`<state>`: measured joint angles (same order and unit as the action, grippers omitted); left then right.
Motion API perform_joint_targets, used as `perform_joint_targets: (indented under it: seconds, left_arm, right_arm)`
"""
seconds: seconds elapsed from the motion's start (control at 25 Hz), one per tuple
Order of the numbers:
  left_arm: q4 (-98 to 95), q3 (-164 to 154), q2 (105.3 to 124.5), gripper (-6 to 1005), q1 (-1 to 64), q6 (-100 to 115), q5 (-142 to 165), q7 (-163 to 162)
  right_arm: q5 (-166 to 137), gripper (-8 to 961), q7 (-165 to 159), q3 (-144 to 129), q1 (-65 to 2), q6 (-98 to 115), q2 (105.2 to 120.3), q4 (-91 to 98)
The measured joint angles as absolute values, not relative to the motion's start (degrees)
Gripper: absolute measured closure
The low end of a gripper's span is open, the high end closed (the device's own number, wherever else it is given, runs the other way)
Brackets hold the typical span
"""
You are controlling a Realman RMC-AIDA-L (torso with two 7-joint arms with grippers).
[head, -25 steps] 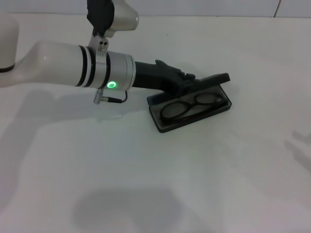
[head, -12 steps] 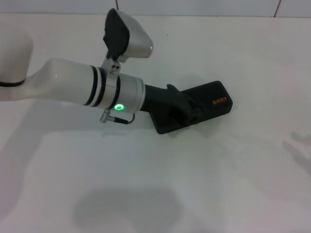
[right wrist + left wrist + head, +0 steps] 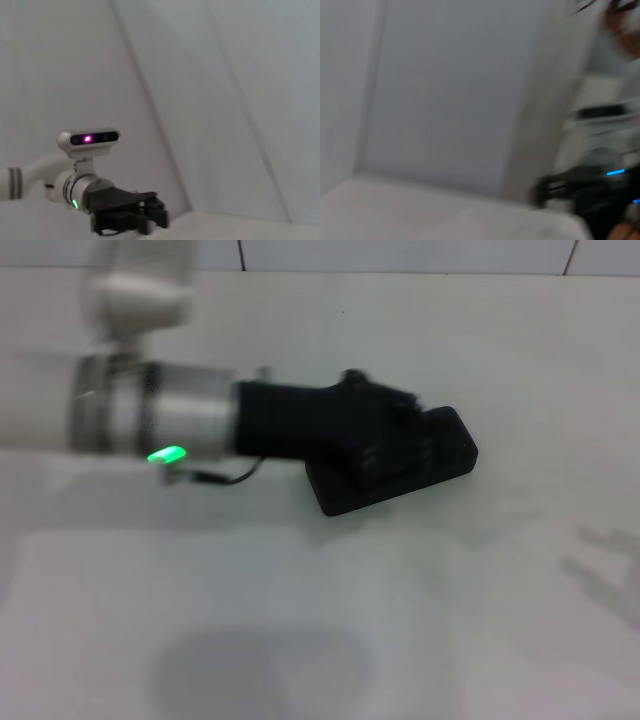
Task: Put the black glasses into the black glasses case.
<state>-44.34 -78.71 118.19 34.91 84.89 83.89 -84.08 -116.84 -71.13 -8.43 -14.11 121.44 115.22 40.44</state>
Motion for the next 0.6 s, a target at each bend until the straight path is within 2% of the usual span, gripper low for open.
perform_joint_targets:
  seconds: [0.08, 0.16, 0.36, 0.52, 0.6]
  left_arm:
    - [-44.7, -74.3, 118.07, 821, 31.9, 94.0, 83.7, -77.2]
    - [-44.2, -70.7, 117.84, 747, 29.7, 99.3, 84.0, -73.6]
    - [-40.4, -67.4, 115.06, 557, 26.9, 104.7, 84.0, -74.0]
    - [-36.8, -66.9, 113.72, 391, 26.4, 105.3, 84.4, -71.3]
    - [-35.0, -66.4, 113.15, 366, 26.3, 105.3, 84.5, -69.1]
  right_arm:
    - [-116.3, 566, -70.6, -9.0, -15.3, 122.4, 115.46, 40.0]
    - [-115.5, 517, -70.2, -10.7, -17.6, 122.9, 115.77, 38.4]
    - [-115.1, 373, -70.6, -18.9, -24.9, 121.7, 115.94, 33.6]
    - [-115.1, 236, -71.2, -23.1, -29.6, 120.2, 116.10, 30.9]
    - [-115.1, 227, -71.4, -24.5, -31.0, 119.6, 116.13, 30.0]
